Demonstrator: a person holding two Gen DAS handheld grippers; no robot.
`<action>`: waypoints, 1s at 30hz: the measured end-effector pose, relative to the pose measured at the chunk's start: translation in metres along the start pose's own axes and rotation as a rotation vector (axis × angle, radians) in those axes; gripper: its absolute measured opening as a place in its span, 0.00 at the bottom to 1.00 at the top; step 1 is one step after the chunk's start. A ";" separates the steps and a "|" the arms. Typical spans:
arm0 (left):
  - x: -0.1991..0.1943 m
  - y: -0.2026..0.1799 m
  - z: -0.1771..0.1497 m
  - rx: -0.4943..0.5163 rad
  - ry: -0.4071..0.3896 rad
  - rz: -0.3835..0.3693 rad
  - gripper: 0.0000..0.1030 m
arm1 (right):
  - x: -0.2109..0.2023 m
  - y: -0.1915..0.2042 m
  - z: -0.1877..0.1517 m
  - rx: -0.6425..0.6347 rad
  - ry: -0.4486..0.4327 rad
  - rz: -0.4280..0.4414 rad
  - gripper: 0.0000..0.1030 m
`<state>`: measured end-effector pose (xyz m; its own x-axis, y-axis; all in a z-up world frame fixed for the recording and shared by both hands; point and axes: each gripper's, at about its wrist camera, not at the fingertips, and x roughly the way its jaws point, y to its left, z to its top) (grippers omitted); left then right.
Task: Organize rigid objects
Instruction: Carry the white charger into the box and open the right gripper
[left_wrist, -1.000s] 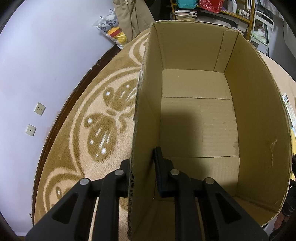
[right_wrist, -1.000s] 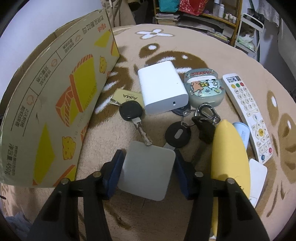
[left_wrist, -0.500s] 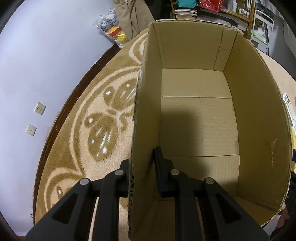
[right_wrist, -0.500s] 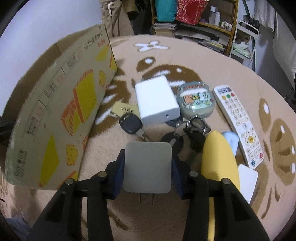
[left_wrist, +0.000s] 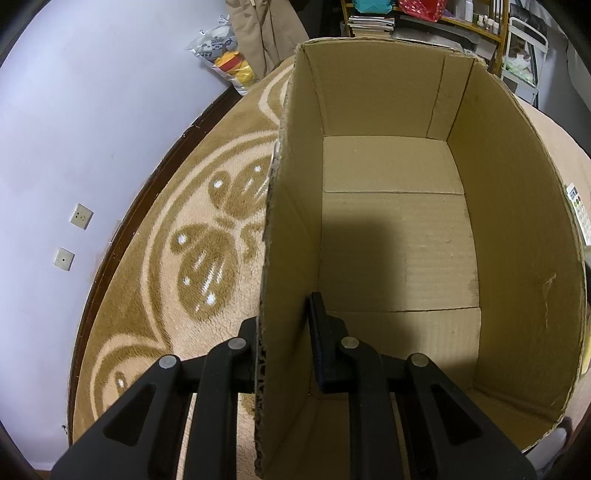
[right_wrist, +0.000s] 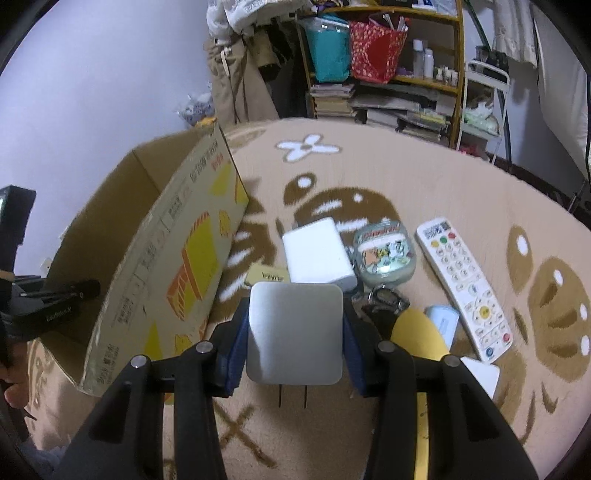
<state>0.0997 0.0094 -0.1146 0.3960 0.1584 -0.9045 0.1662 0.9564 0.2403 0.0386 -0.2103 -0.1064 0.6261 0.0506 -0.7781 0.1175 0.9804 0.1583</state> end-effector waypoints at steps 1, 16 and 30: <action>0.000 0.000 0.000 -0.002 0.001 0.000 0.16 | -0.001 0.001 0.001 -0.008 -0.005 -0.005 0.47; 0.002 -0.003 0.002 -0.006 0.005 0.016 0.17 | -0.025 0.049 0.042 -0.104 -0.147 0.071 0.47; 0.002 0.000 0.004 -0.011 0.006 0.011 0.17 | -0.033 0.085 0.056 -0.165 -0.230 0.127 0.47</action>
<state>0.1037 0.0090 -0.1150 0.3922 0.1702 -0.9040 0.1521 0.9572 0.2462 0.0713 -0.1393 -0.0332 0.7881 0.1485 -0.5973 -0.0877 0.9876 0.1298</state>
